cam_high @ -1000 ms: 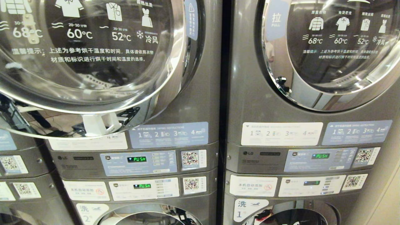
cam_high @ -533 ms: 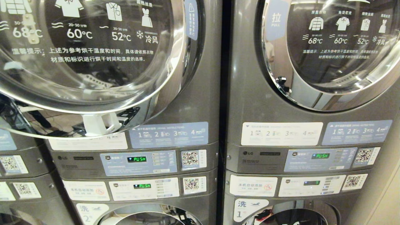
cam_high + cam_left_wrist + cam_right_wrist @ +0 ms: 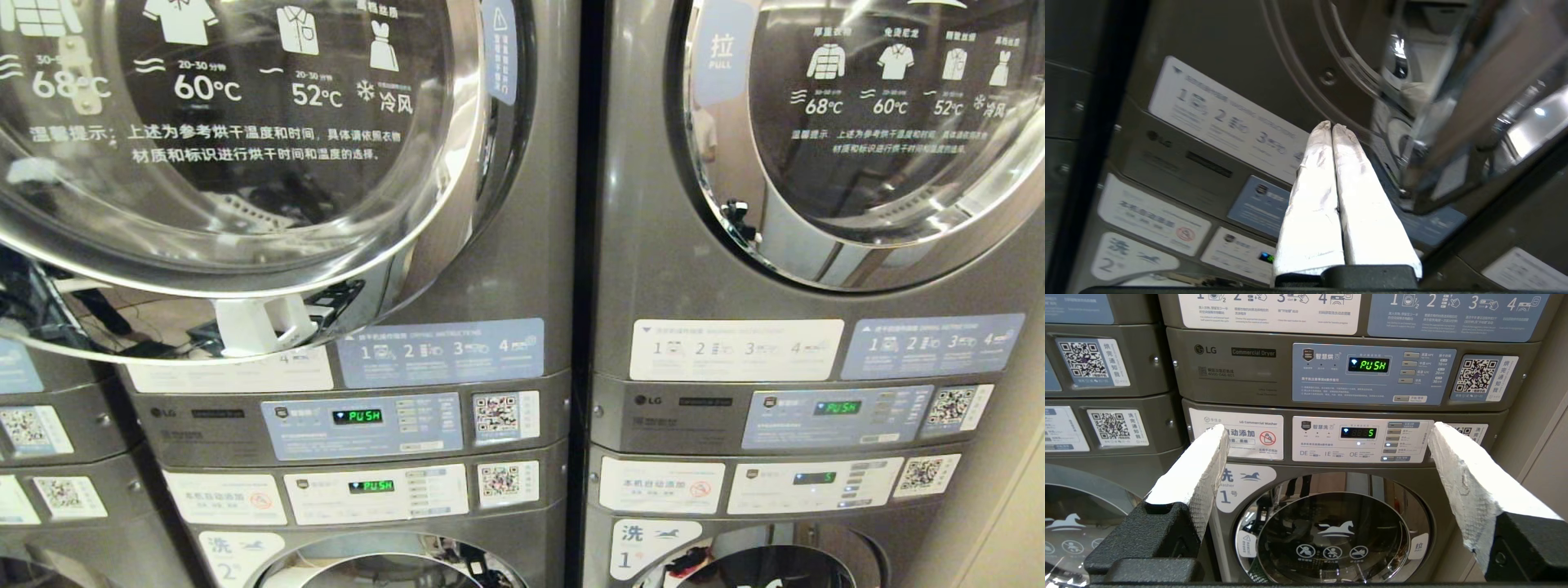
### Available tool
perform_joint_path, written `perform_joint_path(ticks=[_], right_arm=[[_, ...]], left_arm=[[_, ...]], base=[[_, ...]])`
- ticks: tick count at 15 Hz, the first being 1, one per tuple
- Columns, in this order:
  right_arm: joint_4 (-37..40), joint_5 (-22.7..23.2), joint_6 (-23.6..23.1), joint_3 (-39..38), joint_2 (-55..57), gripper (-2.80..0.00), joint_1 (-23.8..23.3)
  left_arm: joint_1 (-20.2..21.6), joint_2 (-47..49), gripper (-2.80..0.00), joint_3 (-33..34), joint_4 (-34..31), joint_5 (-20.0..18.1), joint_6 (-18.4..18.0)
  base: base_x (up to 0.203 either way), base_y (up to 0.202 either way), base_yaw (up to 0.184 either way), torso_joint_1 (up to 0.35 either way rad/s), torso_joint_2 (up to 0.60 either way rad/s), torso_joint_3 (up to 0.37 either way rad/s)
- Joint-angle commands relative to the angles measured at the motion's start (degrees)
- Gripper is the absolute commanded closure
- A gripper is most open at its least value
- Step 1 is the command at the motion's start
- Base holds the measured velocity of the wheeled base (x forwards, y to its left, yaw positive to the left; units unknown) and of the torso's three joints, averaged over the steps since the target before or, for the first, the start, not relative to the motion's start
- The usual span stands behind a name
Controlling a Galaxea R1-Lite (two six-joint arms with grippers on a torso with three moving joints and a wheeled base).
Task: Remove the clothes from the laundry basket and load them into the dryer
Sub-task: Open the dryer
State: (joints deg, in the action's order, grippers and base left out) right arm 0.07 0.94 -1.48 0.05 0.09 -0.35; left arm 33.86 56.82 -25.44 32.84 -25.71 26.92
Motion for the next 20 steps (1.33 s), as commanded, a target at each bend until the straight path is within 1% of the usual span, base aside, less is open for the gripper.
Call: perform_joint_path(ticks=[1, 4, 5, 6, 8, 11, 15, 18, 20], right_arm=[[0.00, 0.03, -0.02, 0.04, 0.00, -2.80, 0.00], [0.01, 0.03, -0.02, -0.05, 0.00, -2.80, 0.00], [-0.05, 0.03, -0.02, 0.00, 0.00, -2.80, 0.00], [-0.02, 0.03, -0.02, 0.03, 0.00, -2.80, 0.00], [0.01, 0.03, -0.02, -0.05, 0.00, -2.80, 0.00], [0.01, 0.03, -0.02, 0.01, -0.03, -2.80, 0.00], [0.01, 0.03, -0.02, 0.03, -0.01, -2.80, 0.00], [-0.04, 0.03, -0.02, 0.04, 0.00, -2.80, 0.00], [0.01, 0.03, -0.02, -0.04, 0.00, -2.80, 0.00]], left_arm=[[1.52, 3.80, 0.00, -0.70, 2.28, -0.13, -0.19], [1.77, 10.07, 0.00, -1.42, 12.63, -0.54, -0.45], [1.81, 10.96, 0.00, -1.59, 14.78, -2.12, -0.49], [1.83, 10.71, 0.00, -1.40, 14.96, -3.65, -0.52], [1.83, 10.57, 0.00, -1.34, 15.06, -4.82, -0.41], [1.83, 10.42, 0.00, -1.54, 15.23, -8.41, -0.21], [1.66, 8.96, 0.00, -0.54, 17.33, -10.01, 0.40], [1.37, 4.36, 0.00, 2.24, 17.33, -10.44, 0.50], [0.36, 0.19, 0.00, 3.93, 16.90, -10.95, 0.90]], base=[[0.000, 0.000, 0.000, 0.000, 0.00, 0.000], [0.000, 0.000, 0.000, 0.000, 0.00, 0.000], [0.000, 0.000, 0.000, 0.000, 0.00, 0.000], [0.000, 0.000, 0.000, 0.000, 0.00, 0.000], [0.000, 0.000, 0.000, 0.000, 0.00, 0.000], [0.000, 0.000, 0.000, 0.000, 0.00, 0.000], [0.000, 0.000, 0.000, 0.000, 0.00, 0.000], [0.000, 0.000, 0.000, 0.000, 0.00, 0.000], [0.000, 0.000, 0.000, 0.000, 0.00, 0.000]])
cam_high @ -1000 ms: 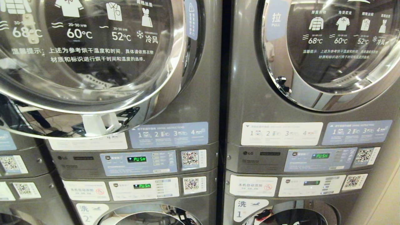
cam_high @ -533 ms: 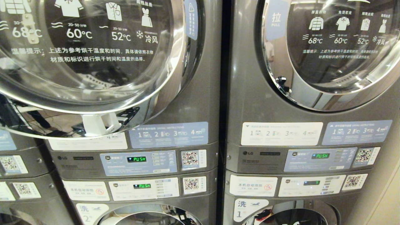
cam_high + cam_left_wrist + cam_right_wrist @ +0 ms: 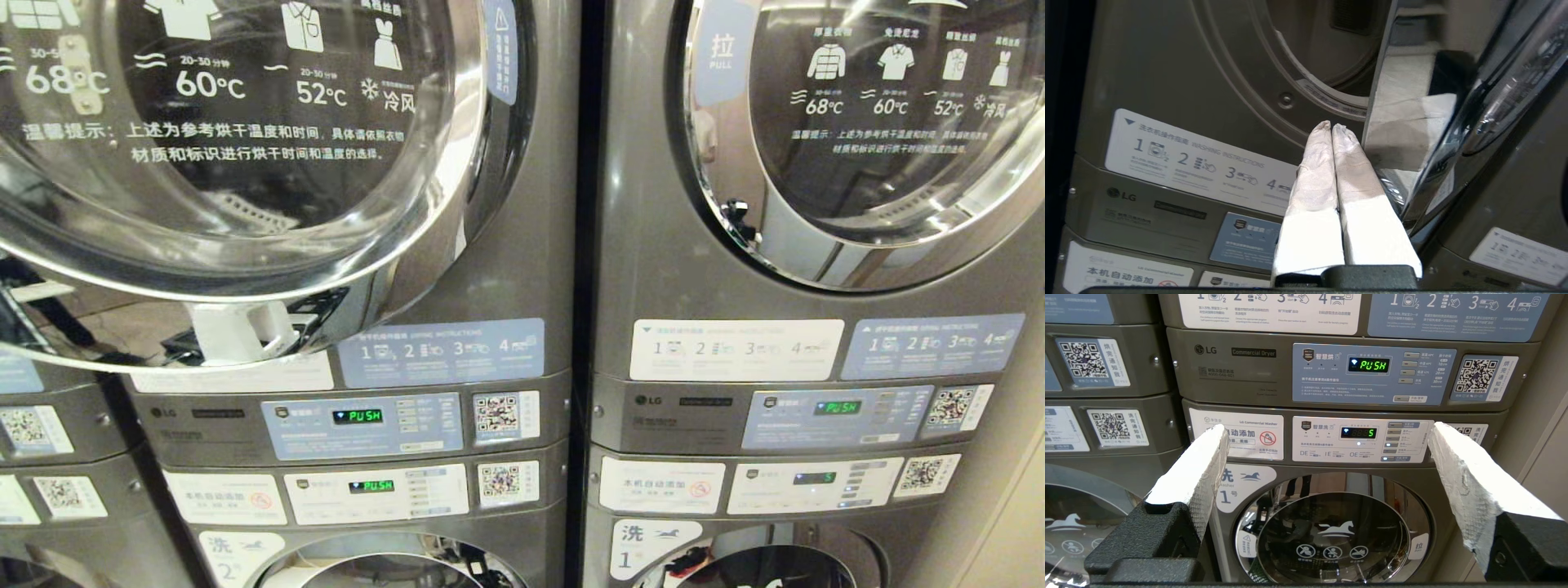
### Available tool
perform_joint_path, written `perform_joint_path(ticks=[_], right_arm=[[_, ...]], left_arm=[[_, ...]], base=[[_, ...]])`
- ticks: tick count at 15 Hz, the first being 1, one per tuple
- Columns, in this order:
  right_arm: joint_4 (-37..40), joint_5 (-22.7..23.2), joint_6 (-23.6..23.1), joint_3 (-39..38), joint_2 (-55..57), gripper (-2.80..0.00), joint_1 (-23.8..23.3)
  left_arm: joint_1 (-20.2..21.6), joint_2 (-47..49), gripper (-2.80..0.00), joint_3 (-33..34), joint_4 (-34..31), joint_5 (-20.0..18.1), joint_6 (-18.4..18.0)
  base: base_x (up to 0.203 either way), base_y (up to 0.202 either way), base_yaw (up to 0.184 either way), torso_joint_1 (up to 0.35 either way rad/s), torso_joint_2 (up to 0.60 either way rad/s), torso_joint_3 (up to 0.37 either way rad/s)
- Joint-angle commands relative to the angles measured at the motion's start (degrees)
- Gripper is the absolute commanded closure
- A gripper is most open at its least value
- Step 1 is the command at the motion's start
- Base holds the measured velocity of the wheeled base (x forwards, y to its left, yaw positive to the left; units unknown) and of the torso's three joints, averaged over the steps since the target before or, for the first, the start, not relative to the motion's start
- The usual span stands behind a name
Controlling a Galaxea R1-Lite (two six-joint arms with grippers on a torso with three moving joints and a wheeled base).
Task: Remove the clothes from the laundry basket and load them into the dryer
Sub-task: Open the dryer
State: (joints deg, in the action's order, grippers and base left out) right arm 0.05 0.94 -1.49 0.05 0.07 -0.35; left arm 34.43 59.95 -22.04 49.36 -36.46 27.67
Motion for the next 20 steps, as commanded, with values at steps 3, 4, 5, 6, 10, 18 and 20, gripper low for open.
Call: perform_joint_path(ticks=[3, 4, 5, 6, 10, 18, 20], right_arm=[[-0.05, 0.03, -0.01, -0.02, 0.01, -2.80, 0.00], [-0.04, 0.03, -0.01, -0.05, 0.01, -2.80, 0.00], [-0.05, 0.03, -0.01, 0.04, 0.01, -2.80, 0.00], [-0.05, 0.03, -0.01, -0.05, 0.01, -2.80, 0.00], [0.04, 0.03, -0.01, -0.05, 0.01, -2.80, 0.00], [0.04, 0.03, -0.01, -0.05, 0.01, -2.80, 0.00], [0.01, 0.03, -0.01, -0.05, 0.01, -2.80, 0.00]], left_arm=[[-1.27, -6.48, 0.00, 1.00, -0.92, -0.54, 0.28], [-2.17, -7.99, 0.00, 0.87, -1.18, -0.78, 0.25], [-3.83, -9.94, 0.00, 0.80, -1.85, -0.99, 0.19], [-5.25, -12.56, 0.00, 0.71, -3.53, -1.07, 0.11], [-9.15, -26.81, 0.00, -1.47, -20.03, -1.52, -0.09], [-12.06, -39.38, 0.00, -6.65, -40.50, -4.64, -3.09], [-12.02, -39.64, 0.00, -6.01, -41.42, -7.63, -4.63]], base=[[0.000, 0.000, 0.000, 0.000, 0.00, 0.000], [0.000, 0.000, 0.000, 0.000, 0.00, 0.000], [0.000, 0.000, 0.000, 0.000, 0.00, 0.000], [0.000, 0.000, 0.000, 0.000, 0.00, 0.000], [0.000, 0.000, 0.000, 0.000, 0.00, 0.000], [0.000, 0.000, 0.000, 0.000, 0.00, 0.000], [0.000, 0.000, 0.000, 0.000, 0.00, 0.000]])
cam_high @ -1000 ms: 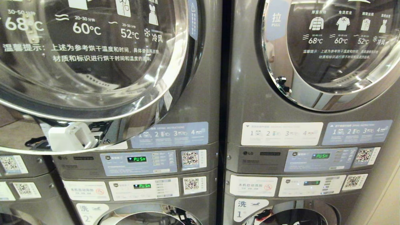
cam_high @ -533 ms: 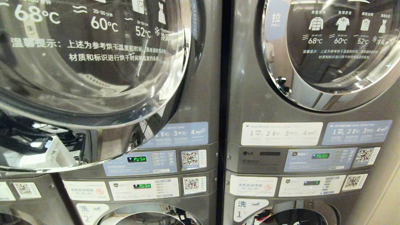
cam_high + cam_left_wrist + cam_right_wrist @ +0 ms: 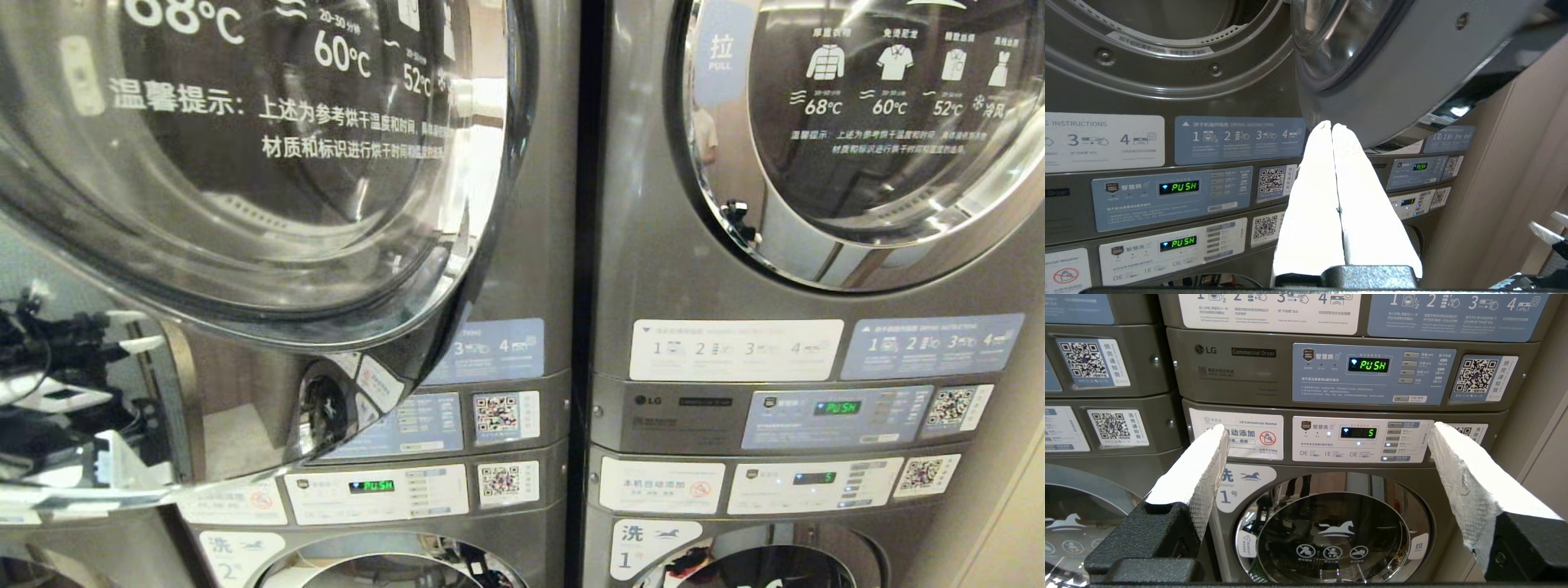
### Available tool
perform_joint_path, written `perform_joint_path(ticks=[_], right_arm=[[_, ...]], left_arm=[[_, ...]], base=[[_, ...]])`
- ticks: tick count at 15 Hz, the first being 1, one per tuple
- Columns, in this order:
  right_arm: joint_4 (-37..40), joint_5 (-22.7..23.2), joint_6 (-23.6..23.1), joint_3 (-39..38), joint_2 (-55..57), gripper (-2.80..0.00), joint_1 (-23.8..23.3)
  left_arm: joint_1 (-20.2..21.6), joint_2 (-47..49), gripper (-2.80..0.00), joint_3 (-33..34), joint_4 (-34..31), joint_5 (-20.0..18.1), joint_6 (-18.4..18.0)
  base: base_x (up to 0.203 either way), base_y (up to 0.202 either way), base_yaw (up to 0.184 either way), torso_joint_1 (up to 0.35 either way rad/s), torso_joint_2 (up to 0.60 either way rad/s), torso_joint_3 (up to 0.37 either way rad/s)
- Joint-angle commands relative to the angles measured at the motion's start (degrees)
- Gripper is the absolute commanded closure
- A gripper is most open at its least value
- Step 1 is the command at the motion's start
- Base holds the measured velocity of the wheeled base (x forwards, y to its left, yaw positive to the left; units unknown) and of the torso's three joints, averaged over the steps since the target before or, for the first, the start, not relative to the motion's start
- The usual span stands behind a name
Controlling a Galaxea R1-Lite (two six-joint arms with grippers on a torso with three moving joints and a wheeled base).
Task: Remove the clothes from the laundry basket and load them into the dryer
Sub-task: Open the dryer
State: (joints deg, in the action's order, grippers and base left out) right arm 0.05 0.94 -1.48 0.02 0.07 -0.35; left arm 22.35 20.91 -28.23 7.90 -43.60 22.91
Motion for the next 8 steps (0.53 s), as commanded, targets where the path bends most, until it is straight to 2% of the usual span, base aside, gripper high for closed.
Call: perform_joint_path(ticks=[1, 4, 7, 8], right_arm=[[0.04, 0.03, -0.10, -0.02, 0.01, -2.80, 0.00], [-0.05, 0.03, -0.02, -0.01, 0.00, -2.80, 0.00], [-0.01, 0.03, -0.05, 0.01, 0.01, -2.80, 0.00], [0.04, 0.03, -0.02, -0.02, 0.01, -2.80, 0.00]], left_arm=[[-0.02, -0.61, 0.00, 0.19, 0.05, -0.61, -0.03], [0.06, -0.25, 0.00, 0.09, -0.54, -0.62, -0.49], [0.11, -0.51, 0.00, -1.34, -7.61, -0.57, -1.52], [0.41, -0.60, 0.00, -1.38, -8.24, -0.44, -1.55]], base=[[0.000, 0.000, 0.000, 0.000, 0.00, 0.000], [0.000, 0.000, 0.000, 0.000, 0.00, 0.000], [0.000, 0.000, 0.000, 0.000, 0.00, 0.000], [0.000, 0.000, 0.000, 0.000, 0.00, 0.000]])
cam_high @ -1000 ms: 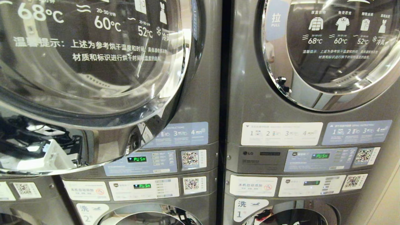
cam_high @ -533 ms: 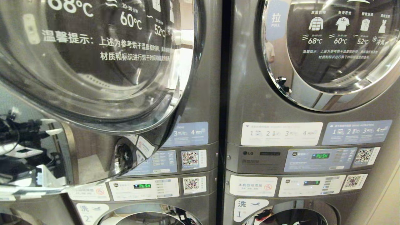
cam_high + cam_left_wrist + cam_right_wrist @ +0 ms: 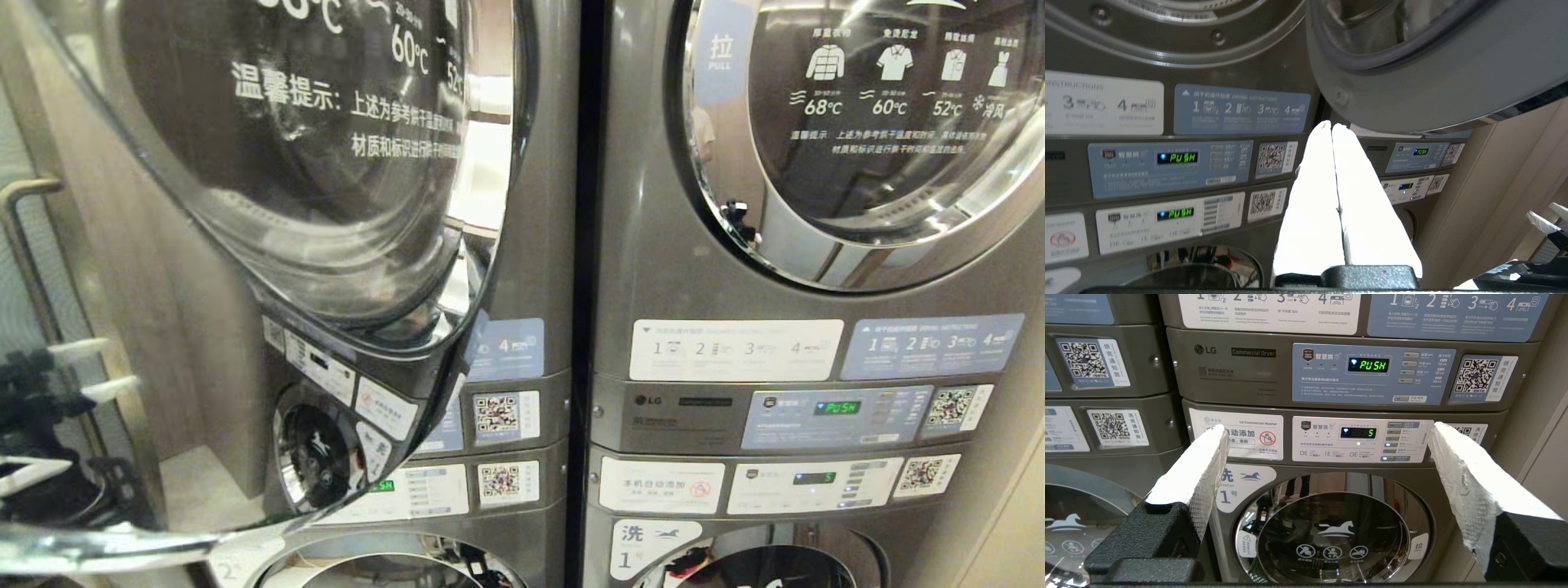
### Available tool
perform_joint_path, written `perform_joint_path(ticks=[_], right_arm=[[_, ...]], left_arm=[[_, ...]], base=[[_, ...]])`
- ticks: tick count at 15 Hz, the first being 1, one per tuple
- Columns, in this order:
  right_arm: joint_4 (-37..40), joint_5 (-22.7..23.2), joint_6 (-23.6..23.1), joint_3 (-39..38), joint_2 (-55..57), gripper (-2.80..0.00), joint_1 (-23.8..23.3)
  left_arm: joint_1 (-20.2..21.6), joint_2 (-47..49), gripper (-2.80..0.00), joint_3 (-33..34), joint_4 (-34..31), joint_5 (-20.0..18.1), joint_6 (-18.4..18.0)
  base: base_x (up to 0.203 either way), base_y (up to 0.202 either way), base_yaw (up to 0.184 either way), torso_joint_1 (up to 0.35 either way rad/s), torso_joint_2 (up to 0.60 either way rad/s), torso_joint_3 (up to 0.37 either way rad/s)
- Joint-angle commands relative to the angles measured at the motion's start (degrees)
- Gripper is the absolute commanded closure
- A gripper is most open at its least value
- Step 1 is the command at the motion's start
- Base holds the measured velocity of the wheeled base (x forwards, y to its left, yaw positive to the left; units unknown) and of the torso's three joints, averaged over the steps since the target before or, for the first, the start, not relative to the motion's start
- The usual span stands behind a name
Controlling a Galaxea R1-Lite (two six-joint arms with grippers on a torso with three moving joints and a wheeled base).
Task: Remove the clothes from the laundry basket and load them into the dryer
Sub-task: Open the dryer
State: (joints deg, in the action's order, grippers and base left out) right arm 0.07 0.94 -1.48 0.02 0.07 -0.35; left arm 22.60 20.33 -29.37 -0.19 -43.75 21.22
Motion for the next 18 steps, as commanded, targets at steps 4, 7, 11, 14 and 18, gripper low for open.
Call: perform_joint_path(ticks=[4, 7, 11, 14, 18], right_arm=[[0.01, 0.03, -0.02, 0.06, 0.01, -2.80, 0.00], [-0.06, 0.03, -0.02, 0.06, 0.01, -2.80, 0.00], [-0.05, 0.03, -0.02, 0.06, 0.01, -2.80, 0.00], [0.00, 0.03, -0.03, -0.02, 0.01, -2.80, 0.00], [-0.07, 0.03, -0.02, 0.06, 0.01, -2.80, 0.00]], left_arm=[[0.80, 1.25, 0.00, -2.68, -1.93, 0.61, 0.01], [6.71, 4.95, 0.00, -7.96, -14.75, 0.92, -5.81], [12.20, 6.88, 0.00, -11.29, -27.41, 2.45, -18.33], [11.65, 6.54, 0.00, -9.75, -22.87, 2.84, -19.38], [11.41, 5.45, 0.00, -7.83, -22.74, 2.53, -18.50]], base=[[0.000, 0.000, 0.000, 0.000, 0.00, 0.000], [0.000, 0.000, 0.000, 0.000, 0.00, 0.000], [0.000, 0.000, 0.000, 0.000, 0.00, 0.000], [0.000, 0.000, 0.000, 0.000, 0.00, 0.000], [0.000, 0.000, 0.000, 0.000, 0.00, 0.000]])
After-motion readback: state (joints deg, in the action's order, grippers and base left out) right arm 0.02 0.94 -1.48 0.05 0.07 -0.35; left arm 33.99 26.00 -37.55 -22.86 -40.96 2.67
